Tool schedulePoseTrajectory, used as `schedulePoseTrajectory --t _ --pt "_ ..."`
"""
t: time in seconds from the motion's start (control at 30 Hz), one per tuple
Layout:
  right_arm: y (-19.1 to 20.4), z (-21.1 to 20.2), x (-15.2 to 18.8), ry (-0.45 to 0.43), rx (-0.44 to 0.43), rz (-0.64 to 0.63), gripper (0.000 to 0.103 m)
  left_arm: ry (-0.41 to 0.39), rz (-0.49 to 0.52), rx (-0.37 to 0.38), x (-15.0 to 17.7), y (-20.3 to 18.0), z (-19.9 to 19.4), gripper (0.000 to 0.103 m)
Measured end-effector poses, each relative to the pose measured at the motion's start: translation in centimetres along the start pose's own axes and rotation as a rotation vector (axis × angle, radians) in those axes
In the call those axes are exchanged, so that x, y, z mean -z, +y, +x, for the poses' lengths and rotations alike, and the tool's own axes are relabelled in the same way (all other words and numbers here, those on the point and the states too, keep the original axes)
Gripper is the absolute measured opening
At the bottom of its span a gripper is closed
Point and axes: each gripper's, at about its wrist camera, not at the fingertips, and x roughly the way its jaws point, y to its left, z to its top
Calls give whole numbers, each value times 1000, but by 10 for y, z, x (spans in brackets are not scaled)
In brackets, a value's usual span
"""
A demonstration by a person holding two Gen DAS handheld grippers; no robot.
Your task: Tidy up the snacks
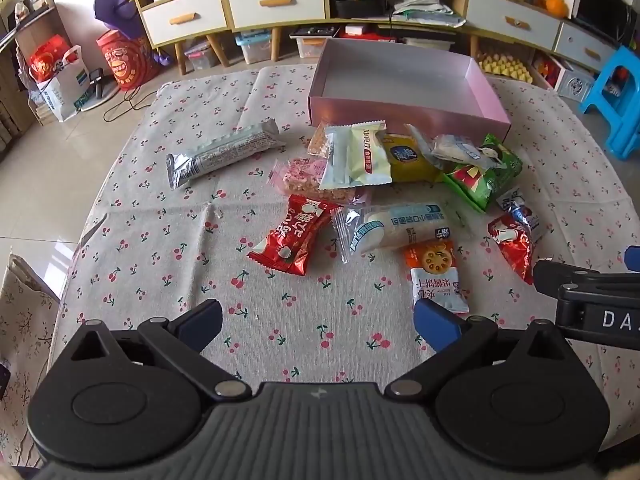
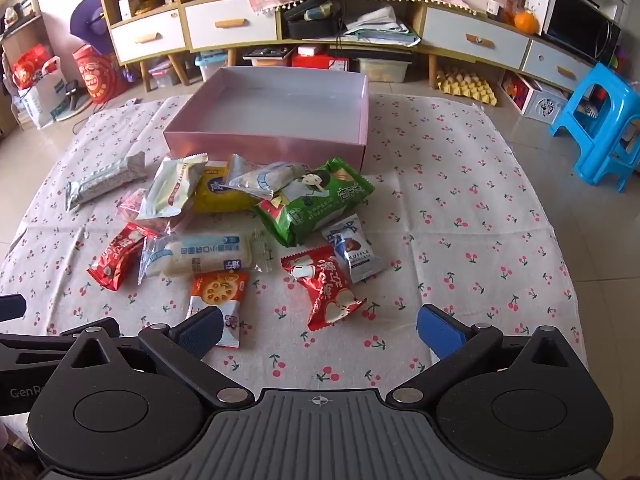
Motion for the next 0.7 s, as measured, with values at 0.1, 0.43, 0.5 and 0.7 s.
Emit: schedulePoseTrajectory --t 0.1,0.43,0.5,0.7 --pt "0 0 0 1 1 -1 103 -1 1 -1 0 0 0 102" --pt "3 1 2 10 2 -16 103 2 10 -11 2 0 2 102" --pt "4 1 2 11 0 -23 103 4 11 -15 2 0 2 102" --pt "5 0 3 15 -6 -36 103 9 15 -21 3 -1 3 102"
